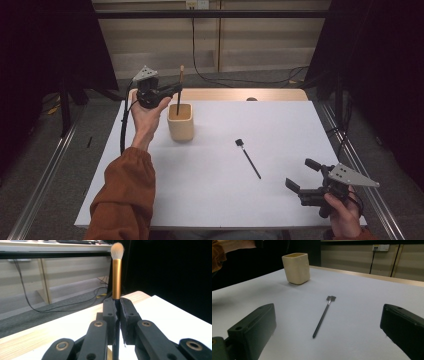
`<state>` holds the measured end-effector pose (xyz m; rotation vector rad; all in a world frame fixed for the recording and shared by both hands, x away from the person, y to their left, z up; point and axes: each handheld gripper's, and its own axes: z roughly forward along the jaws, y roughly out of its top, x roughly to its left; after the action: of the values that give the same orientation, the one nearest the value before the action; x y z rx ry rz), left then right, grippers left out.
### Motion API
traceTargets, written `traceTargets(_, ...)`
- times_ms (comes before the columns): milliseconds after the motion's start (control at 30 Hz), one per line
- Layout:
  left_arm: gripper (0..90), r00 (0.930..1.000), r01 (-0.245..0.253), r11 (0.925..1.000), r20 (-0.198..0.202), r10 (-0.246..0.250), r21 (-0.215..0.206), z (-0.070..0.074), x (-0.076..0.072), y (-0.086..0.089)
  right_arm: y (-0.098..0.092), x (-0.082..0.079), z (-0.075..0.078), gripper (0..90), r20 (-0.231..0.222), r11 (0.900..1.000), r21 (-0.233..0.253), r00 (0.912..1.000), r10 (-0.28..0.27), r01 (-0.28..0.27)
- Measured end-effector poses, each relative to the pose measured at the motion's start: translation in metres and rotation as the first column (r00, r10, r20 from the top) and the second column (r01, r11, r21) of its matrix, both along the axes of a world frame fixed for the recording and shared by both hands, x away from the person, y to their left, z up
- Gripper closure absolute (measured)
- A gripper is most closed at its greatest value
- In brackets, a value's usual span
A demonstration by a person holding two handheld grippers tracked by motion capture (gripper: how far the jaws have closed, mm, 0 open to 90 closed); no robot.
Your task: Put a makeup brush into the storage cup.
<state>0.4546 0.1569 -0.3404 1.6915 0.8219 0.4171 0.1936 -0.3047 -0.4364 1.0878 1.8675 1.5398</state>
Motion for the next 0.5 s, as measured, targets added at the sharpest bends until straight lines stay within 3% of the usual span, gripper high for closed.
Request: traceTargets(500, 83.8, 1.0, -0.003, 1.0, -0.009, 0.003, -0.009, -0.011, 0.0, 0.005, 0.001, 0.0, 0.0, 0.0, -0.004, 1.0, -0.007, 0.9999, 0.013, -0.014)
